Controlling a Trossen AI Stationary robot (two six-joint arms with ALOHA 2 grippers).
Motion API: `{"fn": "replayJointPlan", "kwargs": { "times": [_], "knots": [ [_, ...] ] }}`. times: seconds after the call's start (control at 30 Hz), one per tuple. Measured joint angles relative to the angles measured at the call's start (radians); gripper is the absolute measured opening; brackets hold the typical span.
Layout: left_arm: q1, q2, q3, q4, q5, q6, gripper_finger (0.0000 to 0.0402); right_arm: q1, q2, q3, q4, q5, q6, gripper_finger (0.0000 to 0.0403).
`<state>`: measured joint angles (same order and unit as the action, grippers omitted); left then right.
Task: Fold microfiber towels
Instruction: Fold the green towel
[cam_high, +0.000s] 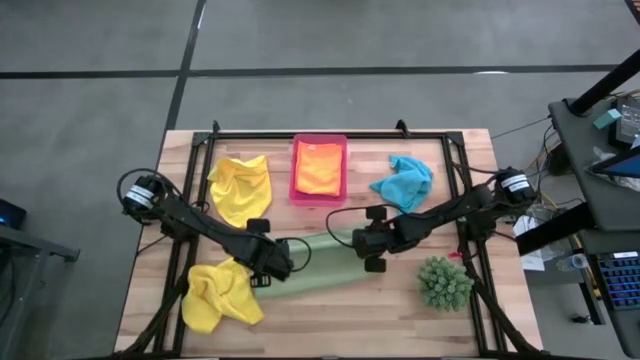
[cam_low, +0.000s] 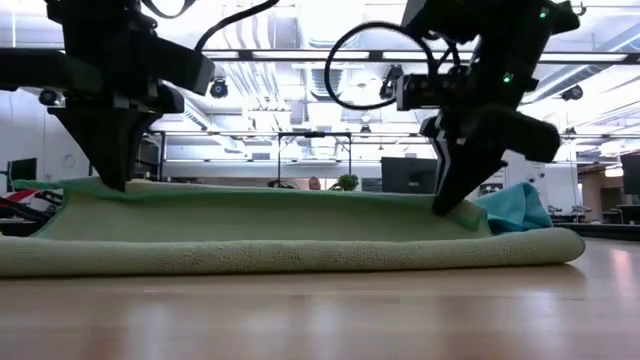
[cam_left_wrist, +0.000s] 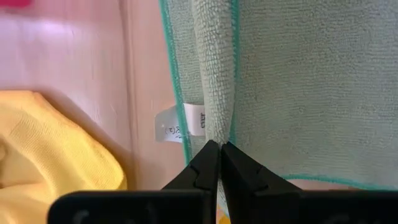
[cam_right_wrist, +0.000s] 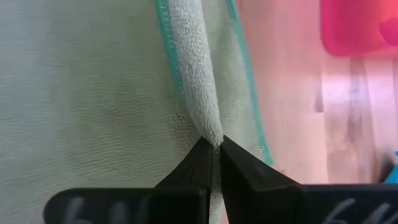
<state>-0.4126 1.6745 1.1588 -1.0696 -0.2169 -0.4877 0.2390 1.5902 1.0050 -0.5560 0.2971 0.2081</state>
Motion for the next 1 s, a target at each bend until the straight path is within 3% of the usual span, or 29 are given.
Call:
{"fn": "replayJointPlan", "kwargs": {
  "times": [0.17, 0.4, 0.6, 0.8, 1.0],
  "knots": [
    [0.007, 0.000, -0.001, -0.004, 0.003, -0.001, 0.0024, -0.023, -0.010, 0.000, 0.002, 0.000, -0.001, 0.0025],
    [0.017, 0.000, -0.003, -0.017, -0.001, -0.026, 0.0075, -0.042, -0.004, 0.000, 0.009, 0.012, -0.002, 0.0101],
    [0.026, -0.001, -0.003, -0.084, 0.005, -0.032, 0.0086, -0.060, -0.017, 0.000, -0.004, 0.071, -0.008, 0.0146],
    [0.011, -0.026, -0.001, -0.065, 0.226, -0.098, 0.0086, -0.045, -0.044, 0.000, -0.053, 0.070, 0.023, 0.0146],
    [-0.066, -0.041, -0.001, 0.005, 0.330, -0.221, 0.0086, 0.031, -0.070, 0.000, -0.043, 0.061, 0.064, 0.0131]
  ]
}}
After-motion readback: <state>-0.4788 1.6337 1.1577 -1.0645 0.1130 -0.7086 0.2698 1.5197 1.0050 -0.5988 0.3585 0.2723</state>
